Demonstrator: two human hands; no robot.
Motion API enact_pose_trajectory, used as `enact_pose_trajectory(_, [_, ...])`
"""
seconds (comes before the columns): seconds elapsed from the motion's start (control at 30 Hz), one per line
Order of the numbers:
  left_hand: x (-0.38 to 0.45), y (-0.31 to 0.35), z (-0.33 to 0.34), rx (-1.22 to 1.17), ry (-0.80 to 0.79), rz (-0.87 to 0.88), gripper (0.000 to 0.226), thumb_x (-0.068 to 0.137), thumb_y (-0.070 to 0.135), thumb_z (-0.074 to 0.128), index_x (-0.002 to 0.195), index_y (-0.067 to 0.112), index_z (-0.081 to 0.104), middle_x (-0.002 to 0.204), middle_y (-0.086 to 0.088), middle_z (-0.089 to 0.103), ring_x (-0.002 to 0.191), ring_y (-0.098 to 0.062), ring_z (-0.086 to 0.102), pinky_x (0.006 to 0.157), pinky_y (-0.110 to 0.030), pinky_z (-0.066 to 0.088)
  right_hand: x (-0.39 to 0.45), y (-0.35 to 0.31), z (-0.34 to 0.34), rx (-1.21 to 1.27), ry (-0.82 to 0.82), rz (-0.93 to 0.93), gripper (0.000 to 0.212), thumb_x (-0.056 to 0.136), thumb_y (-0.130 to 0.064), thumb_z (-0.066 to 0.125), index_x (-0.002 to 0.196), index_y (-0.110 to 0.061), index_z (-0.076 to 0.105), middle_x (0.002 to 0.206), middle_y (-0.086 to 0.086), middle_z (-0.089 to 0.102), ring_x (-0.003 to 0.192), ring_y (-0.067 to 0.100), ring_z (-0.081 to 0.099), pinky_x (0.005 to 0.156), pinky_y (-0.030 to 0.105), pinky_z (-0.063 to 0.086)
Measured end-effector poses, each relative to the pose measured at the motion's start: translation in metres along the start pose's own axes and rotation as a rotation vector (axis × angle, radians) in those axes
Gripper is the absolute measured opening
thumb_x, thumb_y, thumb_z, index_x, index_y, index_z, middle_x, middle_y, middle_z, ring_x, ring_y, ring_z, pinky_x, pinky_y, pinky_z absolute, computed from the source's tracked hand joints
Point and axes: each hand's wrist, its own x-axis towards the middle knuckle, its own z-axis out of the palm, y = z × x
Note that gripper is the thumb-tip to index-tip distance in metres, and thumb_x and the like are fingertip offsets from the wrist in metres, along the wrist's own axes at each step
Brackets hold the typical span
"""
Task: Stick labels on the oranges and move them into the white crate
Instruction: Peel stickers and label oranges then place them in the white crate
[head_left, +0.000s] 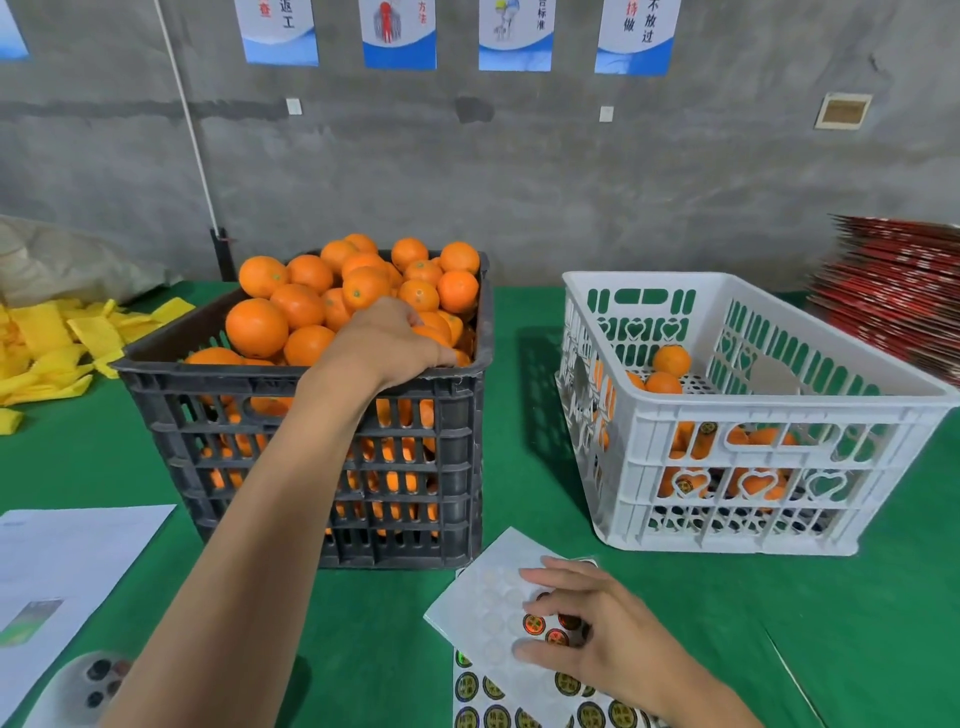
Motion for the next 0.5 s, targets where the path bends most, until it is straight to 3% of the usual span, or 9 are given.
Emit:
enact_pose_trajectory(0.17, [-0.001,0.000,0.000,0.003,0.003,0.003,0.074,0.072,0.047,0.084,0.135,0.020,0.056,0.110,0.001,0.054,0.099,-0.021,0.053,0.058,-0.024,0.036,-0.003,-0.004,0.002,-0.062,-0.011,-0.029,0.059,0.085,-0.081,0.055,0.124,-0.040,0.072,0.141,-0.045,0.043,0.143,-0.022,0.012,0.122,0.015,0.014])
enact_pose_trajectory(0.33, [-0.001,0.000,0.000,0.020,0.009,0.000,0.075,0.072,0.048,0.084,0.136,0.020,0.055,0.111,0.002,0.053,0.101,-0.020,0.052,0.059,-0.026,0.037,-0.005,-0.009,0.009,0.293,0.134,0.086,0.014,0.085,-0.052,0.077,0.094,-0.041,0.080,0.127,-0.039,0.061,0.138,-0.013,0.037,0.120,0.027,0.030])
enact_pose_trajectory(0.5, [-0.002,0.000,0.000,0.023,0.008,-0.006,0.076,0.072,0.048,0.084,0.136,0.020,0.055,0.111,0.001,0.055,0.101,-0.021,0.054,0.059,-0.026,0.037,-0.005,-0.013,0.003,0.487,0.070,0.176,0.005,0.089,-0.029,0.079,0.085,-0.032,0.079,0.125,-0.023,0.067,0.137,-0.006,0.043,0.121,0.036,0.028])
